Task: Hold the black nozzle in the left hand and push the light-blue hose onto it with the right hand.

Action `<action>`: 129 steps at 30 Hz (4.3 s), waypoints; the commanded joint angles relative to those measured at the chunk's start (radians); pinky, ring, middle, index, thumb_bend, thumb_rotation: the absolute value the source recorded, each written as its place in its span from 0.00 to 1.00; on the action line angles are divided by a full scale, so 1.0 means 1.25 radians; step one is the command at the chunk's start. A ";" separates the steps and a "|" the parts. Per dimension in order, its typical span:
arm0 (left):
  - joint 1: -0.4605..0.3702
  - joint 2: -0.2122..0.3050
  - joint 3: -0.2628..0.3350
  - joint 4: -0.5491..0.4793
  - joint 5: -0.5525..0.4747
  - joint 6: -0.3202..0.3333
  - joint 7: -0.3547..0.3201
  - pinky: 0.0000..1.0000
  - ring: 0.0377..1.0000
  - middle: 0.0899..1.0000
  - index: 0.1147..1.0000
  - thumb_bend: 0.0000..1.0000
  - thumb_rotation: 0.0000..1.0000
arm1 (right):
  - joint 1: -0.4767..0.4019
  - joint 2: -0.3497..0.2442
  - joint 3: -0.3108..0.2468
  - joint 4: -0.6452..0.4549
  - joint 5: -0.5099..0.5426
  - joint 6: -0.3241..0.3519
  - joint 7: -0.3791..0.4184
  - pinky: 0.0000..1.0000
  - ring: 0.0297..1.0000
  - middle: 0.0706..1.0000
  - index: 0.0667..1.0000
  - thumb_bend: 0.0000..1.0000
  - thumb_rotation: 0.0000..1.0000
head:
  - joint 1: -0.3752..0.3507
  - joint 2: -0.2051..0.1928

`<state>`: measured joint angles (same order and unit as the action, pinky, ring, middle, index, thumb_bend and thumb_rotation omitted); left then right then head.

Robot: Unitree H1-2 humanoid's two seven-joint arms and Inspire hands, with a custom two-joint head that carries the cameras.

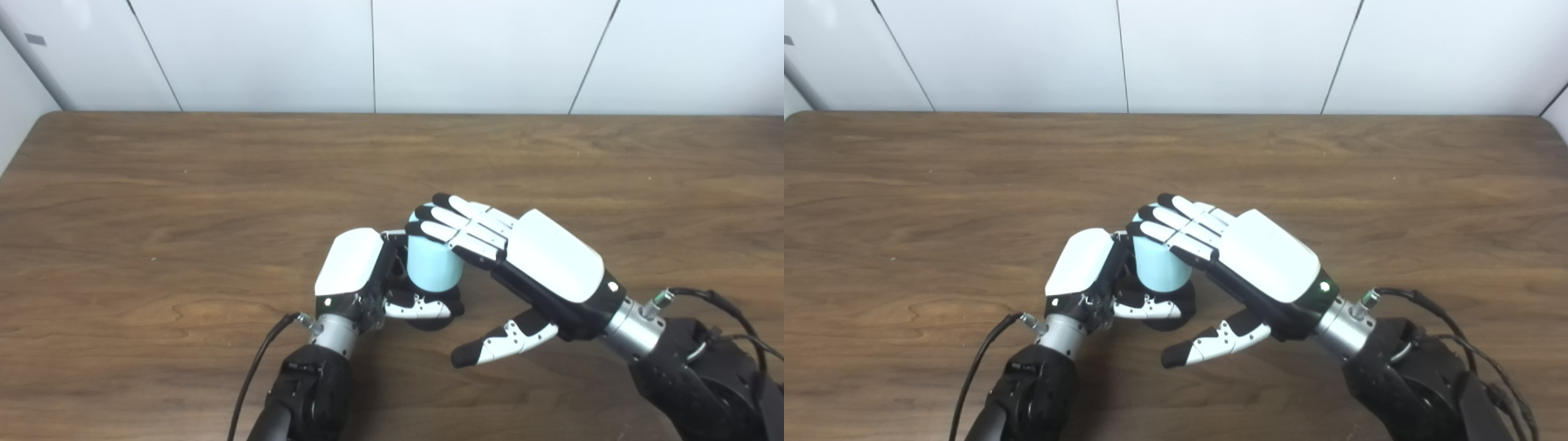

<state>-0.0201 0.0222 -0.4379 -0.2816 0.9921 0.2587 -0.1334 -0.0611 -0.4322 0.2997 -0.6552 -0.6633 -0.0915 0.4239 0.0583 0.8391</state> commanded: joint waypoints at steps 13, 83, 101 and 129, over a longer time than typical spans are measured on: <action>0.000 -0.002 0.005 -0.003 0.001 0.002 0.003 0.41 0.45 0.38 0.44 0.52 0.00 | -0.005 -0.019 -0.036 -0.043 0.002 0.041 0.099 0.95 0.95 0.92 0.91 0.58 1.00 | 0.001 0.001; -0.003 0.000 0.007 -0.013 0.002 0.006 -0.010 0.36 0.39 0.38 0.46 0.50 0.00 | 0.071 -0.028 0.058 0.073 -0.093 0.014 0.076 0.91 0.92 0.89 0.86 0.61 1.00 | 0.005 0.008; -0.004 -0.001 0.006 -0.011 0.006 0.008 -0.010 0.39 0.40 0.40 0.45 0.50 0.00 | 0.059 -0.032 0.051 0.052 -0.065 0.041 0.082 0.94 0.94 0.91 0.88 0.61 1.00 | 0.000 0.010; -0.006 -0.006 0.006 0.002 -0.002 0.002 0.000 0.37 0.39 0.37 0.46 0.50 0.00 | -0.072 -0.003 -0.069 -0.102 0.053 0.127 0.130 0.91 0.94 0.92 0.89 0.61 1.00 | 0.004 0.004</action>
<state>-0.0209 0.0179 -0.4346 -0.2853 0.9808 0.2581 -0.1396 -0.1282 -0.4289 0.2387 -0.7571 -0.6106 0.0523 0.5890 0.0629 0.8437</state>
